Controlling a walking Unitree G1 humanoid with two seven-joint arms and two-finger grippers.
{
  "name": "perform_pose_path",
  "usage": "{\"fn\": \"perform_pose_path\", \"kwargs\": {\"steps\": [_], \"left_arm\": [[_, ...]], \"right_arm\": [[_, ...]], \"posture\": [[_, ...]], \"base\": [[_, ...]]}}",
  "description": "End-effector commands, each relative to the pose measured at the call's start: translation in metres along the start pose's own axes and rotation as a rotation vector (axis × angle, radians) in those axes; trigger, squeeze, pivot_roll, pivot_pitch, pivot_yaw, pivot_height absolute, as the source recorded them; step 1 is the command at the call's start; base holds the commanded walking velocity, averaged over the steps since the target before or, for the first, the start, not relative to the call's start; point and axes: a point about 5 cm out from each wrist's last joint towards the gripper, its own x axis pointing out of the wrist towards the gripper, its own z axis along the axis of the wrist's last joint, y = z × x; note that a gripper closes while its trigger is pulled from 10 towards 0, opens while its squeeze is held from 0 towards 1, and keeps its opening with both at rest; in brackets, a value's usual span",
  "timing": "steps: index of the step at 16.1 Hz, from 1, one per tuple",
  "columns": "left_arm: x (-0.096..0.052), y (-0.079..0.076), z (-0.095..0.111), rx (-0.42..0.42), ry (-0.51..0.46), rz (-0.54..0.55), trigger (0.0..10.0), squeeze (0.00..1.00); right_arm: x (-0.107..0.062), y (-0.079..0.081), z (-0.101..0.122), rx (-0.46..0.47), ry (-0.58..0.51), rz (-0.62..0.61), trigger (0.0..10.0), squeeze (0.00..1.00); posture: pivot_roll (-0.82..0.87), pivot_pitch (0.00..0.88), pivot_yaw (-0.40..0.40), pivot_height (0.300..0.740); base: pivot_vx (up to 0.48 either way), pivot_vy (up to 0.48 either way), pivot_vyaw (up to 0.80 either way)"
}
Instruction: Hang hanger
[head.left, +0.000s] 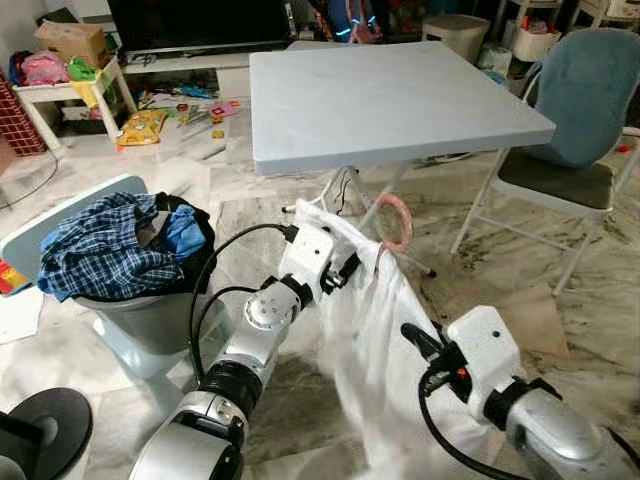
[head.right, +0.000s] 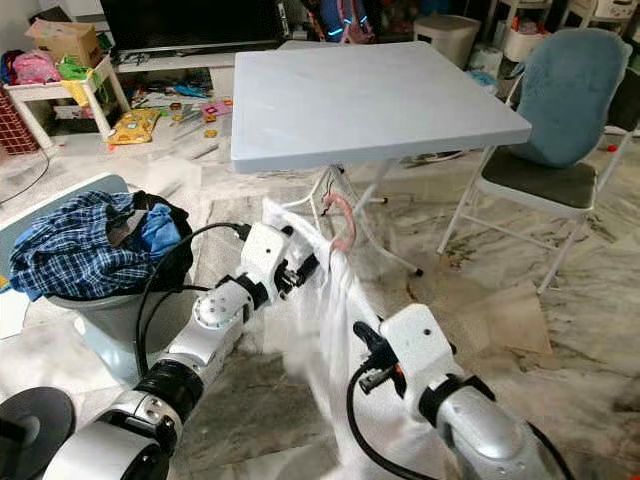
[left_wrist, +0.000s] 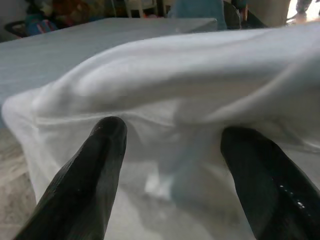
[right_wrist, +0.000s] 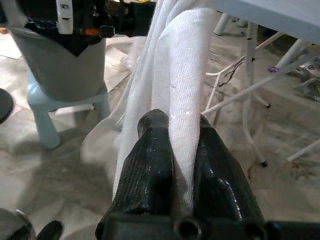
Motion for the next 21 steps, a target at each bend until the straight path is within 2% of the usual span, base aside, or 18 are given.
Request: {"fn": "perform_pose_path", "kwargs": {"steps": [1, 3, 4, 5, 7, 9, 10, 11, 12, 14, 15, 18, 21], "left_arm": [[0.003, -0.003, 0.006, 0.015, -0.03, -0.027, 10.0, 0.0], [0.004, -0.012, 0.008, -0.023, -0.047, -0.082, 10.0, 0.0], [0.002, -0.015, 0.006, -0.024, -0.046, -0.1, 10.0, 0.0], [0.0, -0.016, 0.004, -0.024, -0.041, -0.112, 10.0, 0.0], [-0.004, -0.019, 0.0, -0.029, -0.04, -0.139, 10.0, 0.0], [-0.004, -0.02, 0.003, -0.042, -0.056, -0.164, 10.0, 0.0], [-0.003, -0.021, 0.003, -0.053, -0.057, -0.168, 10.0, 0.14], [-0.003, -0.021, 0.004, -0.051, -0.059, -0.176, 10.0, 0.92], [-0.002, -0.023, 0.005, -0.054, -0.063, -0.186, 10.0, 1.0], [0.001, -0.024, 0.007, -0.039, -0.065, -0.177, 10.0, 1.0], [0.003, -0.022, 0.01, -0.028, -0.068, -0.158, 10.0, 0.0], [0.006, -0.014, 0.012, -0.006, -0.056, -0.115, 10.0, 0.0], [0.007, -0.005, 0.008, 0.021, -0.017, -0.063, 10.0, 0.0]], "right_arm": [[-0.002, 0.002, 0.016, -0.015, -0.07, 0.019, 10.0, 0.0], [0.007, -0.011, 0.013, -0.076, -0.046, -0.088, 10.0, 0.0], [0.014, -0.024, 0.014, -0.054, -0.057, -0.194, 10.0, 0.0], [0.017, -0.029, 0.018, -0.037, -0.075, -0.231, 10.0, 0.0], [0.022, -0.031, 0.021, -0.027, -0.084, -0.246, 10.0, 0.0], [0.025, -0.026, 0.02, -0.033, -0.083, -0.222, 10.0, 0.0], [0.027, -0.024, 0.02, -0.035, -0.081, -0.217, 10.0, 0.0], [0.028, -0.023, 0.019, -0.038, -0.079, -0.21, 10.0, 0.0], [0.028, -0.02, 0.019, -0.036, -0.078, -0.197, 10.0, 0.0], [0.026, -0.012, 0.018, -0.036, -0.078, -0.152, 10.0, 0.0], [0.025, -0.003, 0.016, -0.039, -0.07, -0.098, 10.0, 0.0], [0.022, 0.011, 0.014, -0.043, -0.061, 0.002, 10.0, 0.0], [0.017, 0.011, 0.014, -0.04, -0.056, 0.031, 10.0, 0.0]], "posture": [[-0.1, 0.0, 0.011, 0.74], [-0.09, 0.0, 0.011, 0.74], [-0.09, 0.0, 0.011, 0.74], [-0.08, 0.0, 0.011, 0.74], [-0.08, 0.0, 0.009, 0.74], [-0.08, 0.0, 0.005, 0.74], [-0.08, 0.0, 0.005, 0.74], [-0.08, 0.0, 0.005, 0.74], [-0.09, 0.0, 0.007, 0.74], [-0.09, 0.0, 0.011, 0.74], [-0.1, 0.0, 0.013, 0.74], [-0.1, 0.0, 0.014, 0.74], [-0.1, 0.0, 0.014, 0.74]], "base": [[0.0, 0.0, 0.0], [0.0, 0.0, 0.0], [0.0, 0.0, 0.0], [0.0, 0.0, 0.0], [0.0, 0.0, 0.0], [0.0, 0.0, 0.0], [0.0, 0.0, 0.0], [0.0, 0.0, 0.0], [0.0, 0.0, 0.0], [0.0, 0.0, 0.0], [0.0, 0.0, 0.0], [0.0, 0.0, 0.0], [0.0, 0.0, 0.0]]}}
